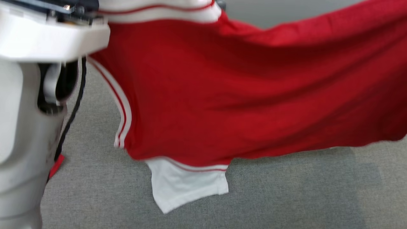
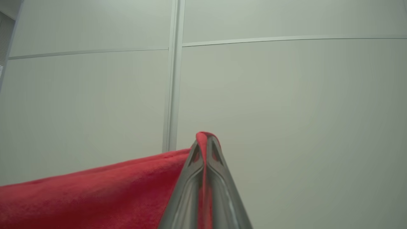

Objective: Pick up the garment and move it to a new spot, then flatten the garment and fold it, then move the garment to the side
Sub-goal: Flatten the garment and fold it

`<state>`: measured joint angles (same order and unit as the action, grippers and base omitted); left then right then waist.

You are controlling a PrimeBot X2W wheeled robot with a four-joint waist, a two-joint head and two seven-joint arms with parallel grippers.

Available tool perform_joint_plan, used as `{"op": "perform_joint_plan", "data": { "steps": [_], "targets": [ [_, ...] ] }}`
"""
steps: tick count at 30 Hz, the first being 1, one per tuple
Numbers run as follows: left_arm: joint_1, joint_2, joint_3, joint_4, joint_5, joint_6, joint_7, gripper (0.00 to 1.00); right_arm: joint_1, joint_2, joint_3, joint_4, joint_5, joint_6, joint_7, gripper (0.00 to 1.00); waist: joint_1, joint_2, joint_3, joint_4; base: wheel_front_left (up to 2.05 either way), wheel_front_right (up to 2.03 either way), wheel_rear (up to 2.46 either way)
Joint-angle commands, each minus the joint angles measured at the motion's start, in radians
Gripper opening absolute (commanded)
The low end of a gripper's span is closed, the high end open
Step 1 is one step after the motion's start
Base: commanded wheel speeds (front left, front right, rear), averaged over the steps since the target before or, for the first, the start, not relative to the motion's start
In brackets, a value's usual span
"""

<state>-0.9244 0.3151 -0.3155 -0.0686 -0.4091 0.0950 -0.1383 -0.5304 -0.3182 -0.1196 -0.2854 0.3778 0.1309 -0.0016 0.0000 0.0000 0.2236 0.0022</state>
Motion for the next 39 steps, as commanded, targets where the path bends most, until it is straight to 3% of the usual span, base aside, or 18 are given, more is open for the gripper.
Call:
{"op": "perform_joint_plan", "data": {
  "steps": [1, 6, 13, 19, 28, 34, 39],
  "targets": [
    [-0.026, -0.001, 0.0, 0.015, -0.002, -0.008, -0.003, 0.0, -0.023, -0.009, 0.001, 0.01, 0.006, 0.0, -0.008, 0.0, 0.0, 0.0, 0.013, 0.0, 0.0, 0.0, 0.0],
    [-0.23, -0.043, -0.009, 0.277, -0.017, -0.049, -0.002, 0.0, -0.261, -0.017, 0.08, 0.185, 0.035, 0.0, -0.058, 0.0, 0.0, 0.0, 0.063, -0.014, 0.0, 0.0, 0.0],
    [-0.476, -0.071, 0.017, 0.593, -0.012, -0.079, -0.082, 0.0, -0.575, 0.027, 0.234, 0.509, 0.067, 0.0, -0.195, 0.0, 0.0, 0.0, 0.086, -0.049, 0.0, 0.0, 0.0],
    [-0.528, -0.113, 0.021, 0.816, -0.03, -0.103, -0.11, 0.0, -0.72, 0.054, 0.384, 0.779, 0.102, 0.0, -0.251, 0.0, 0.0, 0.0, 0.131, -0.029, 0.0, 0.0, 0.0],
    [-0.383, -0.199, 0.045, 1.11, -0.087, -0.142, -0.126, 0.0, -0.701, 0.102, 0.559, 1.087, 0.177, 0.0, -0.264, 0.0, 0.0, 0.0, 0.229, 0.006, 0.0, 0.0, 0.0],
    [-0.279, -0.218, 0.093, 1.119, -0.09, -0.149, -0.128, 0.0, -0.618, 0.096, 0.598, 1.096, 0.201, 0.0, -0.265, 0.0, 0.0, 0.0, 0.249, 0.013, 0.0, 0.0, 0.0],
    [-0.163, -0.214, 0.141, 1.034, -0.046, -0.144, -0.128, 0.0, -0.504, 0.079, 0.583, 1.055, 0.166, 0.0, -0.265, 0.0, 0.0, 0.0, 0.214, 0.013, 0.0, 0.0, 0.0]
  ]
}}
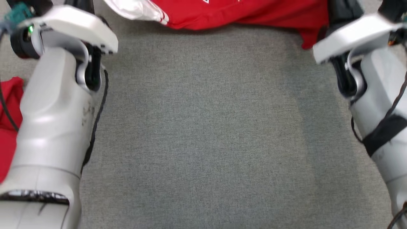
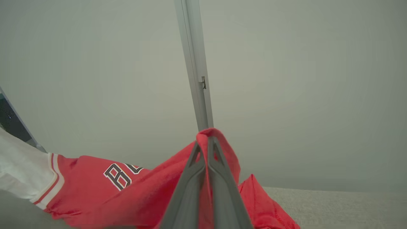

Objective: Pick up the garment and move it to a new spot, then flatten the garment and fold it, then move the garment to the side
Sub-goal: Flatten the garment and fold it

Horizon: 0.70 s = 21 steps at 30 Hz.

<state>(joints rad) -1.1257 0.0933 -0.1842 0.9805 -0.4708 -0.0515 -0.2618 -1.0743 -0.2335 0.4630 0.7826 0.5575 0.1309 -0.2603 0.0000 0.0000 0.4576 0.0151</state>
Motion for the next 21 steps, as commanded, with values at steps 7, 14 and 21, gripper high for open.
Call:
{"op": "perform_joint_plan", "data": {
  "steps": [7, 14, 21],
  "targets": [
    [0.289, 0.0, 0.097, -0.203, 0.07, -0.003, -0.003, 0.0, 0.302, -0.033, -0.084, -0.152, -0.032, 0.0, -0.006, 0.0, 0.0, 0.0, -0.11, 0.001, 0.0, 0.0, 0.0],
    [0.658, -0.021, 0.156, -0.471, 0.128, 0.009, -0.003, 0.0, 0.653, -0.053, -0.13, -0.348, -0.052, 0.0, -0.006, 0.0, 0.0, 0.0, -0.22, 0.011, 0.0, 0.0, 0.0],
    [0.968, -0.02, 0.148, -0.727, 0.149, 0.047, 0.025, 0.0, 0.955, -0.045, -0.232, -0.501, -0.082, 0.0, -0.006, 0.0, 0.0, 0.0, -0.311, 0.043, 0.0, 0.0, 0.0]
  ]
}}
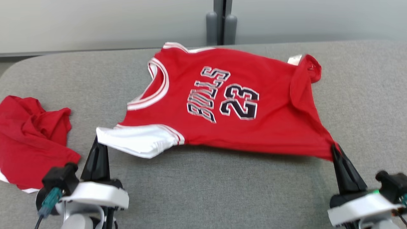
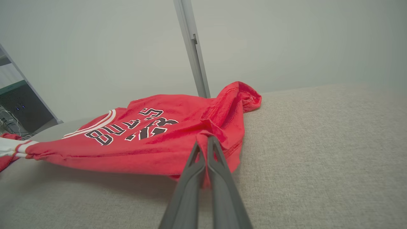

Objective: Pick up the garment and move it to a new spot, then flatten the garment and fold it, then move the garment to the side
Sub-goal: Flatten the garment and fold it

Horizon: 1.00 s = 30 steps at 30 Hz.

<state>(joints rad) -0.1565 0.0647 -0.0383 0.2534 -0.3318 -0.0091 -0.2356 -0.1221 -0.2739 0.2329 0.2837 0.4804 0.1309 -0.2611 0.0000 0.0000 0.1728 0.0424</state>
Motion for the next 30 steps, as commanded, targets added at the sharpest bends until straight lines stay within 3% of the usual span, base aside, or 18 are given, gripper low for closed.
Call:
{"op": "perform_joint_plan", "data": {
  "steps": [1, 10, 16, 25, 30],
  "targets": [
    [0.036, 0.012, -0.002, -0.046, 0.014, 0.011, 0.014, 0.0, 0.036, -0.005, -0.014, -0.023, -0.01, 0.0, -0.005, 0.0, 0.0, 0.0, -0.033, 0.02, 0.0, 0.0, 0.0],
    [0.333, 0.042, -0.039, -0.48, 0.069, 0.099, 0.23, 0.0, 0.31, 0.025, -0.135, -0.233, -0.064, 0.0, 0.092, 0.0, 0.0, 0.0, -0.088, 0.041, 0.0, 0.0, 0.0],
    [0.412, 0.063, -0.054, -0.661, 0.081, 0.122, 0.339, 0.0, 0.407, 0.053, -0.191, -0.358, -0.089, 0.0, 0.182, 0.0, 0.0, 0.0, -0.083, 0.022, 0.0, 0.0, 0.0],
    [0.3, 0.071, -0.05, -0.564, 0.026, 0.086, 0.367, 0.0, 0.32, 0.07, -0.183, -0.332, -0.062, 0.0, 0.257, 0.0, 0.0, 0.0, -0.001, -0.034, 0.0, 0.0, 0.0],
    [0.159, 0.089, -0.036, -0.43, -0.012, 0.048, 0.365, 0.0, 0.194, 0.07, -0.169, -0.257, -0.054, 0.0, 0.264, 0.0, 0.0, 0.0, 0.086, -0.067, 0.0, 0.0, 0.0]
  ]
}}
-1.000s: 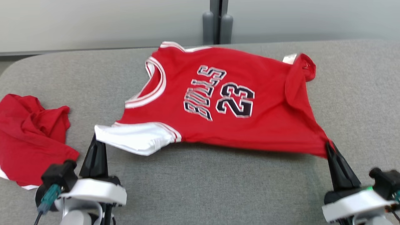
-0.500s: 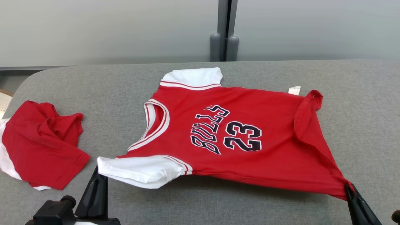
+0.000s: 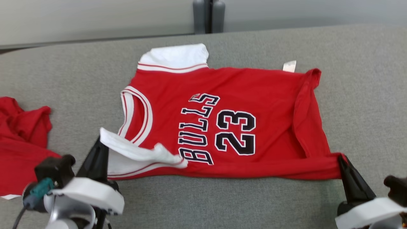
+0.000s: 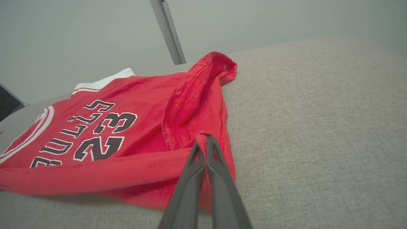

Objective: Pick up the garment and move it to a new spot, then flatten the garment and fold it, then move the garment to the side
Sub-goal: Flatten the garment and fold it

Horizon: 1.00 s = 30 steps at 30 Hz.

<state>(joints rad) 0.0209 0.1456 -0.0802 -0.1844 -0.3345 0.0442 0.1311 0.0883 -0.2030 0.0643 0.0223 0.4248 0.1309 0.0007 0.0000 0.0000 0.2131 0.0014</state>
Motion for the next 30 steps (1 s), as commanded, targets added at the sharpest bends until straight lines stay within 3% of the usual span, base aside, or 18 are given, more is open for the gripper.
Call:
{"op": "perform_joint_plan", "data": {
  "steps": [1, 11, 12, 13, 14, 23, 30],
  "targets": [
    [-0.051, 0.012, 0.011, 0.038, -0.013, -0.012, -0.011, 0.0, -0.042, -0.004, 0.003, 0.02, 0.001, 0.0, -0.003, 0.0, 0.0, 0.0, 0.058, -0.029, 0.0, 0.0, 0.0],
    [-0.289, 0.013, -0.008, 0.286, -0.032, -0.07, -0.064, 0.0, -0.211, -0.022, 0.037, 0.146, 0.017, 0.0, -0.067, 0.0, 0.0, 0.0, 0.144, -0.037, 0.0, 0.0, 0.0],
    [-0.299, 0.015, -0.008, 0.314, -0.034, -0.071, -0.065, 0.0, -0.221, -0.019, 0.045, 0.151, 0.019, 0.0, -0.081, 0.19, 0.0, 0.0, 0.15, -0.039, 0.0, 0.0, 0.0],
    [-0.314, 0.013, -0.004, 0.336, -0.038, -0.07, -0.071, 0.01, -0.233, -0.018, 0.055, 0.155, 0.02, 0.0, -0.093, 0.45, 0.0, 0.0, 0.155, -0.042, 0.0, 0.0, 0.0],
    [-0.324, 0.015, -0.002, 0.358, -0.034, -0.067, -0.076, 1.0, -0.244, -0.02, 0.063, 0.159, 0.016, 0.0, -0.108, 1.0, 0.0, 0.0, 0.16, -0.043, 0.0, 0.0, 0.0],
    [-0.279, -0.006, 0.009, 0.352, 0.024, -0.036, -0.327, 1.0, -0.242, -0.029, 0.029, 0.106, -0.076, 0.0, -0.239, 1.0, 0.0, 0.0, 0.133, -0.029, 0.0, 0.0, 0.0],
    [-0.155, -0.024, -0.012, 0.229, 0.077, 0.011, -0.379, 1.0, -0.155, 0.002, -0.033, -0.001, -0.18, 0.0, -0.232, 1.0, 0.0, 0.0, 0.054, -0.018, 0.0, 0.0, 0.0]
  ]
}}
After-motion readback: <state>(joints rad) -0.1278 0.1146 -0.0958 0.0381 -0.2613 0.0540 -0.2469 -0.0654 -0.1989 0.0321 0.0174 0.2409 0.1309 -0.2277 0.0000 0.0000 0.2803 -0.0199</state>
